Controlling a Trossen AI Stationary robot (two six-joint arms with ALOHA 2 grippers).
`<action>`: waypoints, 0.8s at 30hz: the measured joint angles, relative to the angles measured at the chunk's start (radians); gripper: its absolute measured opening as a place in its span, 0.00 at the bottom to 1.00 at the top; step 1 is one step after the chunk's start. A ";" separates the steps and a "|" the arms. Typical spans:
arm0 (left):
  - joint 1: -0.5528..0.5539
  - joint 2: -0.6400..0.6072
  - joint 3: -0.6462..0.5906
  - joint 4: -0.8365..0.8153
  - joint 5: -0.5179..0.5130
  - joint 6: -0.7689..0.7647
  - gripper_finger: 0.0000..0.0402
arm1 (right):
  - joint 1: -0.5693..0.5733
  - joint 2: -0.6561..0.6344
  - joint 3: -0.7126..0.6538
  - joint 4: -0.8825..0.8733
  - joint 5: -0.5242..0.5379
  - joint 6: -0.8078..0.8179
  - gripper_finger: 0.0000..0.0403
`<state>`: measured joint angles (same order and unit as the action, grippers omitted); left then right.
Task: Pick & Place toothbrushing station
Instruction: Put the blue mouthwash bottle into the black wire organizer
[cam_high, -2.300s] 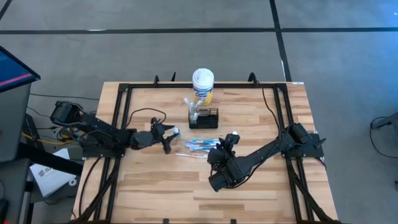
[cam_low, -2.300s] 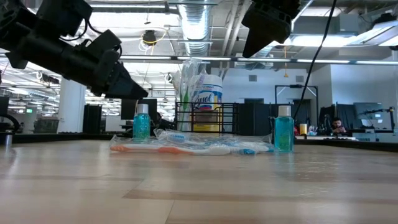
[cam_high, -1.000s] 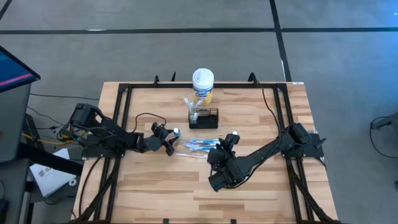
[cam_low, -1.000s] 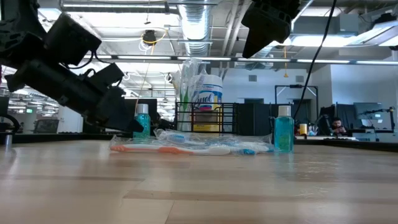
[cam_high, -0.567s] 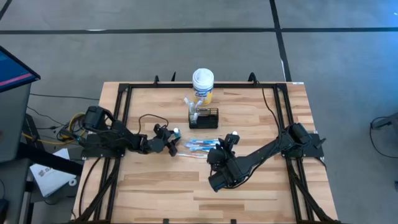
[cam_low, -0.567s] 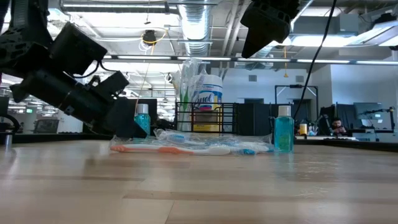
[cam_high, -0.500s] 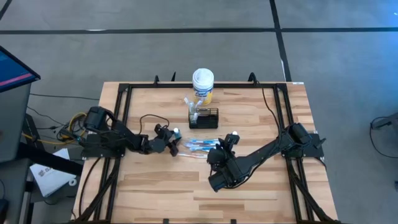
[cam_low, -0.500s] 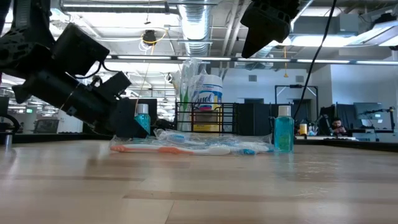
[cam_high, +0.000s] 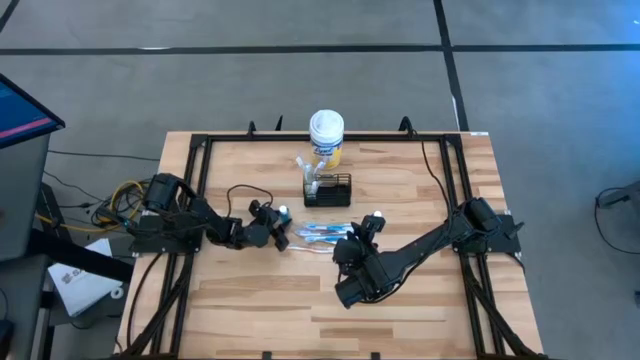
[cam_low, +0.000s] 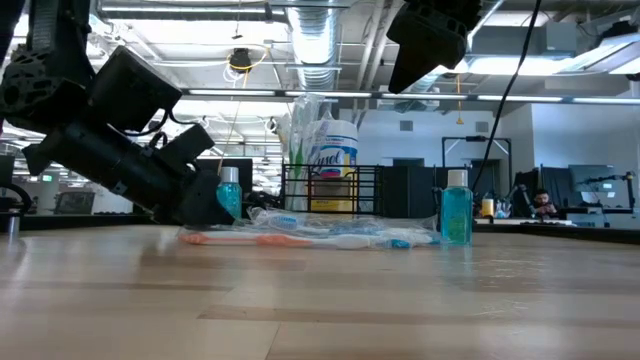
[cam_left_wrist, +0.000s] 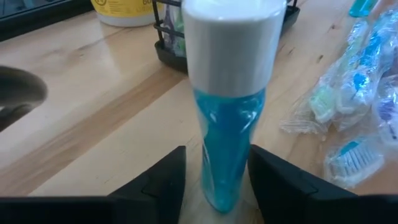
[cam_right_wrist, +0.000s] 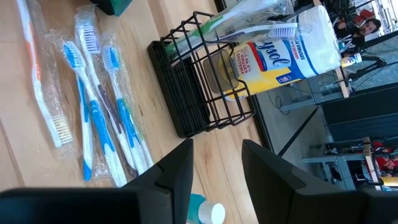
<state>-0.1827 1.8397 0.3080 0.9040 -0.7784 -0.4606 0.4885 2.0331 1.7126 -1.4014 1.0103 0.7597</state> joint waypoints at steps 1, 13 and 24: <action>0.000 0.000 0.000 0.001 0.000 0.000 0.37 | 0.000 0.000 0.000 0.000 0.000 0.000 0.31; 0.000 0.000 0.000 0.007 0.019 0.008 0.11 | 0.000 0.000 0.000 0.000 0.000 0.000 0.31; 0.000 -0.021 0.000 -0.003 0.071 0.022 0.11 | -0.001 0.000 0.000 0.008 0.012 -0.016 0.31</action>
<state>-0.1827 1.8191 0.3077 0.9015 -0.7078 -0.4385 0.4877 2.0331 1.7126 -1.3932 1.0223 0.7441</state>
